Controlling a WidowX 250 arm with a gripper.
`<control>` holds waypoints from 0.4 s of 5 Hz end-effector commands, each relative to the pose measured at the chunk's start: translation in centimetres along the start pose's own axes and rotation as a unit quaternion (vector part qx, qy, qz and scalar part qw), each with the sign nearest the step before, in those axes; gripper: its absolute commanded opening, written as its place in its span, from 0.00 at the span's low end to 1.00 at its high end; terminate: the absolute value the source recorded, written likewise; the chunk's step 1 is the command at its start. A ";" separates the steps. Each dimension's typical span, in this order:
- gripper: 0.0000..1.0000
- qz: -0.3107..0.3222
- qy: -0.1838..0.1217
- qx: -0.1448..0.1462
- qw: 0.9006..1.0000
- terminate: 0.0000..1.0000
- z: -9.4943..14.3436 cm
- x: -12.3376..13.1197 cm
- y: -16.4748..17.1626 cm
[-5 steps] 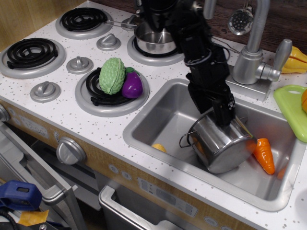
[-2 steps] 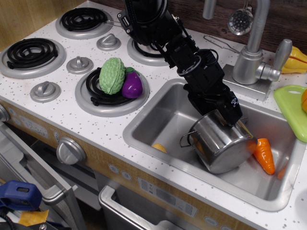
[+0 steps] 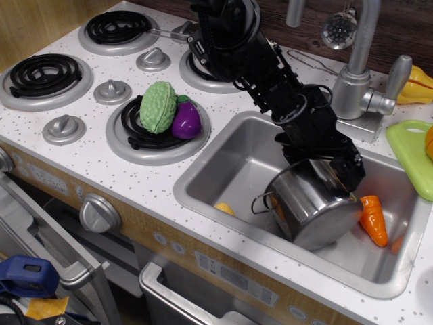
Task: Flip pot upright in sink
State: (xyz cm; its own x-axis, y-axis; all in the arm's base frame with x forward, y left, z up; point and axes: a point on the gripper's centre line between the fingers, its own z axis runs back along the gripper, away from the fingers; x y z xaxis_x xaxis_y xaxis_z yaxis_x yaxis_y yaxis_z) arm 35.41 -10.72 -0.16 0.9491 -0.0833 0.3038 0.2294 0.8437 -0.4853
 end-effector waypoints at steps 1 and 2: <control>1.00 0.016 -0.030 0.007 0.999 0.00 1.0 0.9 -3.6; 0.00 0.016 -0.022 0.004 1.000 0.00 1.6 0.7 -3.7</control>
State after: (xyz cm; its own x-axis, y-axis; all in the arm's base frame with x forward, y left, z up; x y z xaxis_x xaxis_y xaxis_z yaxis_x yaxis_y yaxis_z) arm 33.66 -13.20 0.77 0.9711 -0.0526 0.2330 0.1642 0.8552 -0.4916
